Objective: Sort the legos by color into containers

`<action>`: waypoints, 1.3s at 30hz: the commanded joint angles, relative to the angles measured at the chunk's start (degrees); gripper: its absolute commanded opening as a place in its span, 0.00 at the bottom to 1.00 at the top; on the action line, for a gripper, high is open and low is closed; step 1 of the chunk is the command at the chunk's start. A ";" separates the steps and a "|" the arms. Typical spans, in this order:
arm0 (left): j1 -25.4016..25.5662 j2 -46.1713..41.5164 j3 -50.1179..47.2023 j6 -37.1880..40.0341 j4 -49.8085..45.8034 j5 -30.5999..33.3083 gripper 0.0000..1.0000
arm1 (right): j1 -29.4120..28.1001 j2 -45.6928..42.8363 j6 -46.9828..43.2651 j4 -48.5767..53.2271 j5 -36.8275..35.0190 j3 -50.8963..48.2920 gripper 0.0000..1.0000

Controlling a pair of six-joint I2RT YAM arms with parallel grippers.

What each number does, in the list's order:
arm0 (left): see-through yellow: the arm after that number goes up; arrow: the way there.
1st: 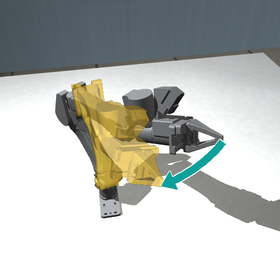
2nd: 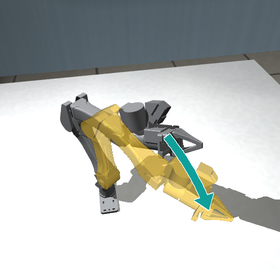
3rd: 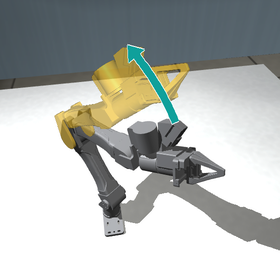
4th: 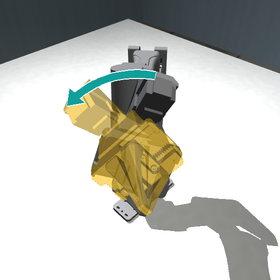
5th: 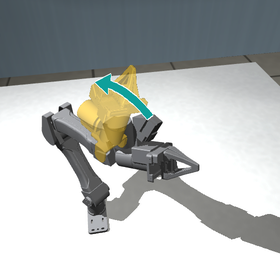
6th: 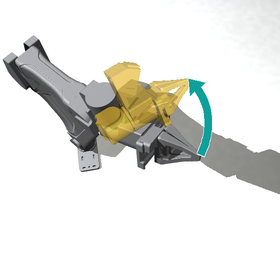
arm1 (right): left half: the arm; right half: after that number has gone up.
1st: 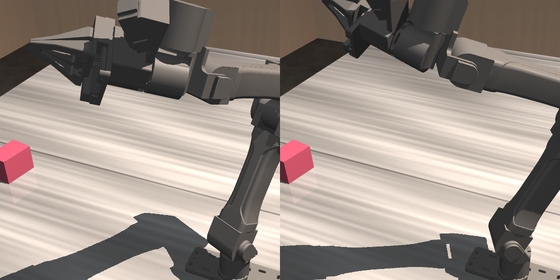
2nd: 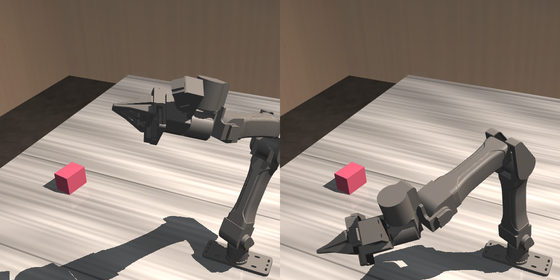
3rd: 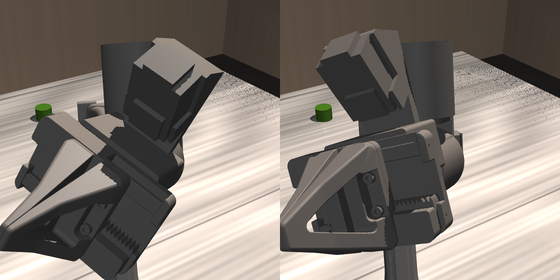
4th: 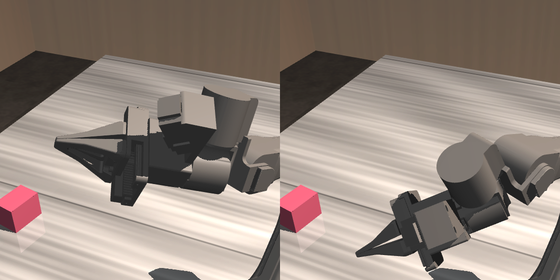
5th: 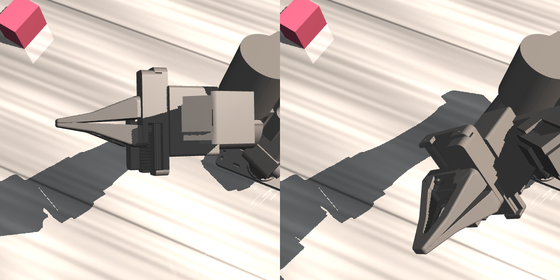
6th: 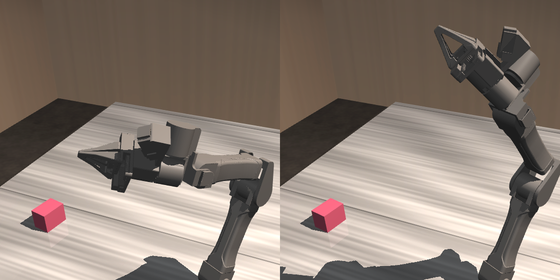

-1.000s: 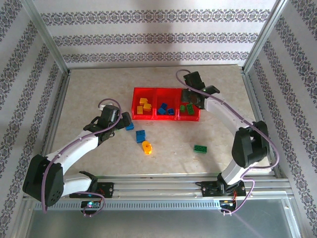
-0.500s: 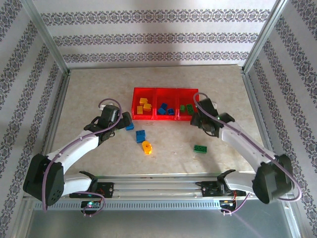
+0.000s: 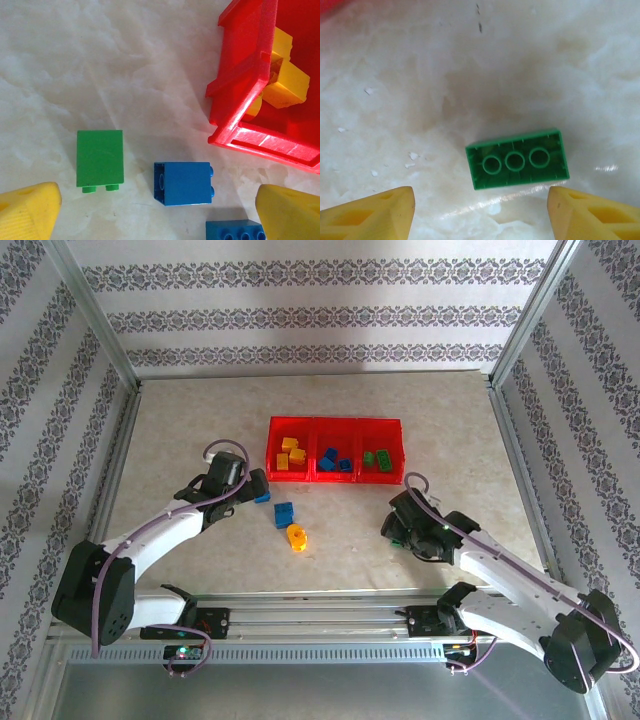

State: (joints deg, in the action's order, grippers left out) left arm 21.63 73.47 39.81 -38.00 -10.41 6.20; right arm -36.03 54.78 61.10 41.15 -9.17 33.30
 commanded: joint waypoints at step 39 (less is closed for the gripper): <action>-1.07 0.64 -0.70 -0.66 1.99 -0.32 1.00 | 6.35 21.96 -7.76 -12.86 1.94 4.25 0.62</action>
State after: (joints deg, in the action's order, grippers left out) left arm 21.61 74.32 39.44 -38.00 -9.58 6.00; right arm -30.44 74.65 56.80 28.10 -7.57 35.53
